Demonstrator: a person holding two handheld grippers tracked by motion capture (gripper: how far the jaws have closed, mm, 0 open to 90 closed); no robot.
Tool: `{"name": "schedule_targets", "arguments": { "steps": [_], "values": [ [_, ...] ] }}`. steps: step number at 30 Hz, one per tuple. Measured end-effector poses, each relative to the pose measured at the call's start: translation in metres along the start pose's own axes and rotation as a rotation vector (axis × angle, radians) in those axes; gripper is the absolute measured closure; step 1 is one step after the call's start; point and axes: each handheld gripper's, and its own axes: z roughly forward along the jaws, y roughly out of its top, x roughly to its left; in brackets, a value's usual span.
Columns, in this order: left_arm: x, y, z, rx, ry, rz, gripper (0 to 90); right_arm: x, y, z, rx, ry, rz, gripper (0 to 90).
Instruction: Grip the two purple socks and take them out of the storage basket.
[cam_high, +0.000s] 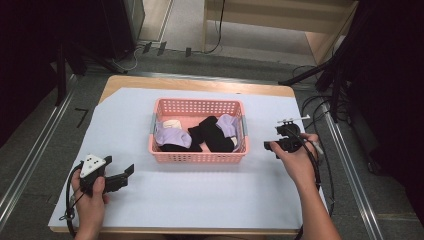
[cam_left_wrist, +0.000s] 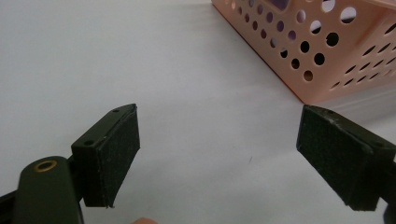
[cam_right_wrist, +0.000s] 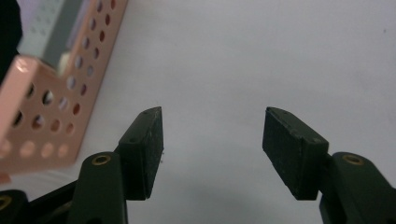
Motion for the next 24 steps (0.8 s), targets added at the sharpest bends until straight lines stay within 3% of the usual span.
{"name": "schedule_targets", "arguments": {
  "steps": [5,12,24],
  "values": [
    [0.000,0.000,0.000,0.004,-0.002,-0.001,14.5,0.012,0.026,-0.001,0.034,-0.017,-0.008,39.2],
    [0.000,0.000,0.000,0.007,-0.004,-0.004,14.5,0.032,0.051,-0.005,0.028,-0.003,-0.026,40.1],
    [0.000,0.000,0.000,0.004,-0.003,-0.007,14.5,0.088,0.076,0.000,0.029,0.045,-0.086,40.7]
  ]
}}
